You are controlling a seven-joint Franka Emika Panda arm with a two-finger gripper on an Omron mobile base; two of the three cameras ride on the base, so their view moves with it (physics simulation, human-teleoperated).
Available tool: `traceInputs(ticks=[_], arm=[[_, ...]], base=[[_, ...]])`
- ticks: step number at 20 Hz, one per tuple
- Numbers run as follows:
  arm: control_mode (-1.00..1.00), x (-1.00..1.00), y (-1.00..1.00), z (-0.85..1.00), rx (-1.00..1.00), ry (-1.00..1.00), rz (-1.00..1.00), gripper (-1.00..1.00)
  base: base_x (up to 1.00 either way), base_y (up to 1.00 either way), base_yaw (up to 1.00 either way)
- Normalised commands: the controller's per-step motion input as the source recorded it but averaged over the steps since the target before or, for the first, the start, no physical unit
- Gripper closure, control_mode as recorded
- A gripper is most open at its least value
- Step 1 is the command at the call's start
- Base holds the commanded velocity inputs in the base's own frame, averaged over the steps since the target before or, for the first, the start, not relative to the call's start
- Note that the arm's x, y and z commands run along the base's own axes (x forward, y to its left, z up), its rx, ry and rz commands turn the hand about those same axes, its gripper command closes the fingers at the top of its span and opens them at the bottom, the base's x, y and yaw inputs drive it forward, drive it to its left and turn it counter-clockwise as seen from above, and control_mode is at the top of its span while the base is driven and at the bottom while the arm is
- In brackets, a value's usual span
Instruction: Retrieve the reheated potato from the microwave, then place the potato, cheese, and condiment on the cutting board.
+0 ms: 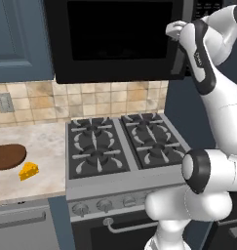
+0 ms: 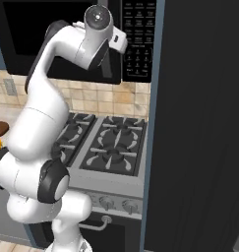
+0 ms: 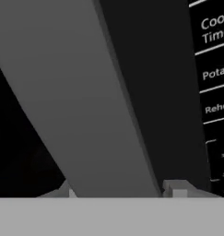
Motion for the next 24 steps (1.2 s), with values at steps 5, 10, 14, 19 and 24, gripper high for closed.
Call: traceInputs(ticks=[5,10,14,19,24], arm=[[-1.0,-0.74,0.06,0.05,0.04,-0.08,0.0,1.0],[-1.0,-0.81,0.0,0.07,0.0,-0.07,0.0,1.0],[-1.0,-0.79,0.0,0.12,0.0,-0.05,0.0,1.0],[-1.0,-0.78,0.0,0.16,0.0,-0.05,0.03,1.0],[-1.0,-0.77,0.0,0.18,0.0,-0.01,0.0,1.0]], base=[[0.0,0.0,0.0],[0.0,0.0,0.0],[0.0,0.0,0.0],[0.0,0.0,0.0],[0.0,0.0,0.0]])
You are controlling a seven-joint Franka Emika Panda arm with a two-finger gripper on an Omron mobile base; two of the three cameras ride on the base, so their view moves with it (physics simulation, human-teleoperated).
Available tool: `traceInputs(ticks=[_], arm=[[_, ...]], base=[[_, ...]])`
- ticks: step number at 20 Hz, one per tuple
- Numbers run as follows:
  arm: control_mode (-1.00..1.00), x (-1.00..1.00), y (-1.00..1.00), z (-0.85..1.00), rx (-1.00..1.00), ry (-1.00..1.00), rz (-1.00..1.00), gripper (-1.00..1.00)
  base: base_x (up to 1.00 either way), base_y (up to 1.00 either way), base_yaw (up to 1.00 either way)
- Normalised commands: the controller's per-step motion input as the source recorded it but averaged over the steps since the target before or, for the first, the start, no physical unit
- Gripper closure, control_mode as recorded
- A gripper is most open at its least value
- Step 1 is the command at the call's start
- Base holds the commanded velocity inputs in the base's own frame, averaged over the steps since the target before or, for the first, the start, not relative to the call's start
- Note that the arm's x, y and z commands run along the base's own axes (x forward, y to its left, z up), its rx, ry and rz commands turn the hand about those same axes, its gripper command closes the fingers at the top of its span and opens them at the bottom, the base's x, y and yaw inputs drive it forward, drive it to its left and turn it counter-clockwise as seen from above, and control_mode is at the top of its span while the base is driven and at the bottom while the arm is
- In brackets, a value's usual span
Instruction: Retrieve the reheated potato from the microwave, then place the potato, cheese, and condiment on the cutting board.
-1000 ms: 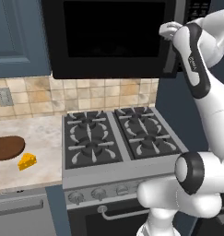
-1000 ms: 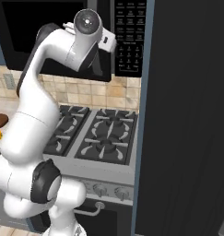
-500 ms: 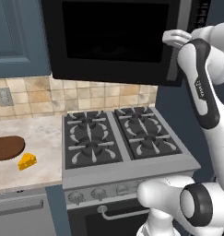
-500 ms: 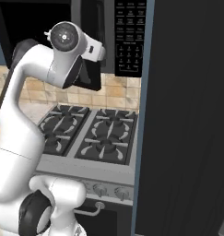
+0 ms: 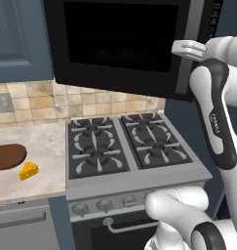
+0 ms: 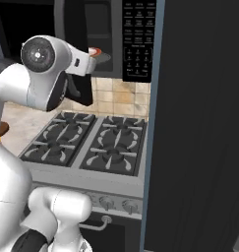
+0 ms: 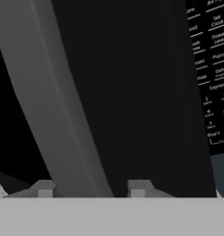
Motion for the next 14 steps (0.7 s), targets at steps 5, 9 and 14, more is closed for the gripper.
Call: traceInputs(ticks=[5,9,14], arm=[[-1.0,-0.73,0.08,0.15,0.01,0.0,0.0,1.0],[-1.0,-0.69,0.13,0.13,0.0,0.0,0.0,1.0],[-1.0,-0.67,0.22,0.04,0.0,0.0,0.0,1.0]], base=[[0.0,0.0,0.0],[0.0,0.0,0.0],[0.0,0.0,0.0]])
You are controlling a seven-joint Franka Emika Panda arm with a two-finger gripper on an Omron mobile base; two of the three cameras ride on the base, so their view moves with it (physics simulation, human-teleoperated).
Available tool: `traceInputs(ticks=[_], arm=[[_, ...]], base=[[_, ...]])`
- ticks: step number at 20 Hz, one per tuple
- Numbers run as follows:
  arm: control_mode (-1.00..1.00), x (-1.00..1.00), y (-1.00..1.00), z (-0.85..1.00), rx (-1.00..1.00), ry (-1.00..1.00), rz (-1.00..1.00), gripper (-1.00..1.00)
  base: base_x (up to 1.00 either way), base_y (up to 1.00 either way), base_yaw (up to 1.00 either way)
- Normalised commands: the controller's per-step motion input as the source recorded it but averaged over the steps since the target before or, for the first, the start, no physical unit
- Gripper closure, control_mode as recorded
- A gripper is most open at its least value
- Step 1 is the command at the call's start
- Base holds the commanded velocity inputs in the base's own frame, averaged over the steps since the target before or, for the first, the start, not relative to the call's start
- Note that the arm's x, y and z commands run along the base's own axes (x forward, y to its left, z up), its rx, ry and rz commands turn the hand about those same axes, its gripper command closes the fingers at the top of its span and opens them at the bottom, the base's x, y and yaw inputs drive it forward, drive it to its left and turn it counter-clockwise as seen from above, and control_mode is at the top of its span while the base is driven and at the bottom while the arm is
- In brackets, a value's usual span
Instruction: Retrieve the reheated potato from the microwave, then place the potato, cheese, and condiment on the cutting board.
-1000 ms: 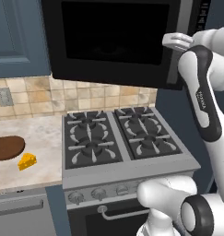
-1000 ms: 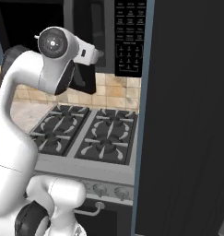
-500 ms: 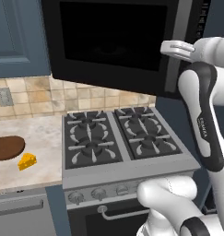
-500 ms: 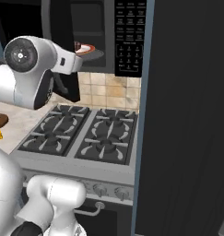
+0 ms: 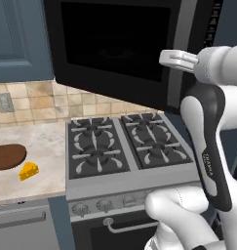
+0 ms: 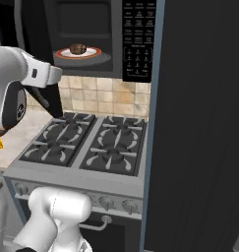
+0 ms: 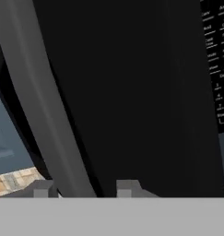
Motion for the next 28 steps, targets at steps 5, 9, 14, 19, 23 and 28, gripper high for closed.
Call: traceInputs(ticks=[5,9,14,19,23,28], arm=[[-1.0,-0.64,0.3,0.0,0.0,0.0,0.0,1.0],[-1.0,-0.58,0.37,0.0,0.0,0.0,0.0,1.0],[-1.0,-0.47,0.4,0.0,0.0,0.0,0.0,1.0],[-1.0,-0.37,0.31,-0.01,0.0,0.0,0.0,-1.0],[-1.0,-0.59,-0.03,0.0,0.06,0.0,0.0,-1.0],[-1.0,-0.86,-0.11,0.04,0.11,-0.03,0.0,-1.0]], base=[[0.0,0.0,0.0],[0.0,0.0,0.0],[0.0,0.0,0.0],[0.0,0.0,0.0],[0.0,0.0,0.0],[0.0,0.0,0.0]])
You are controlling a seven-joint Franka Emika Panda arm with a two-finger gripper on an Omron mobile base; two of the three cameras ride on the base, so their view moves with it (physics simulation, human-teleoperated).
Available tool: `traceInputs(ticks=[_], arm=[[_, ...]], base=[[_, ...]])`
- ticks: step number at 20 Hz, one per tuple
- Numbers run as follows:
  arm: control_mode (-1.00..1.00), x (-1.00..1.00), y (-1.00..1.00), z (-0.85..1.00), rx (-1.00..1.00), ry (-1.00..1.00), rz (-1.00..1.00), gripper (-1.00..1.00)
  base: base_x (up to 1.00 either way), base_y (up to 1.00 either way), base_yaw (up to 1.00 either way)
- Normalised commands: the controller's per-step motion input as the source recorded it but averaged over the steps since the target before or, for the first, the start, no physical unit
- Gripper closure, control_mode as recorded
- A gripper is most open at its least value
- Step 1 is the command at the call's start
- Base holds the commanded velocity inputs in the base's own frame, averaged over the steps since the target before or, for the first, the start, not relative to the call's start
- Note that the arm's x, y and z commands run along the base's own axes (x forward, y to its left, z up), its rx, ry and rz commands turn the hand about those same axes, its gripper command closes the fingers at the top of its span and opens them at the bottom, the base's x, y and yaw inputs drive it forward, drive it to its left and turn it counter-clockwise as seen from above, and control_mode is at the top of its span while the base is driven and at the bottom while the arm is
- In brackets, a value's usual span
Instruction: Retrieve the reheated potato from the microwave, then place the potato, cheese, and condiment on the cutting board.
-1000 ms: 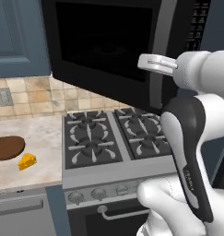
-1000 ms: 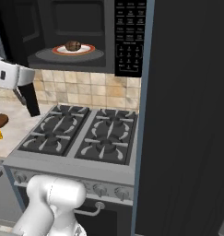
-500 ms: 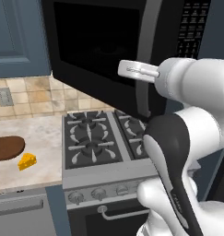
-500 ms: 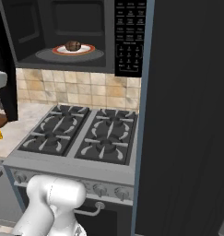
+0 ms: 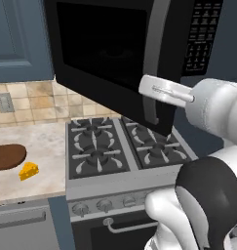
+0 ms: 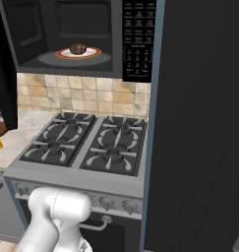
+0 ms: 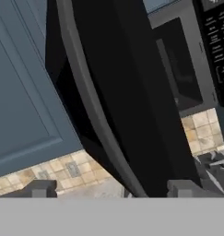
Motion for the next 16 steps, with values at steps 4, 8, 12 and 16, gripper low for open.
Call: traceInputs(ticks=[4,8,12,16], arm=[[-1.0,-0.73,-0.2,0.16,0.17,-0.01,0.0,-1.0],[-1.0,-0.28,-0.47,0.15,0.24,0.01,0.0,-1.0],[-1.0,-0.07,-0.57,0.05,0.29,0.02,0.02,-1.0],[-1.0,0.04,-0.51,0.01,0.31,0.07,0.05,-1.0]], base=[[0.0,0.0,0.0],[0.0,0.0,0.0],[0.0,0.0,0.0],[0.0,0.0,0.0]])
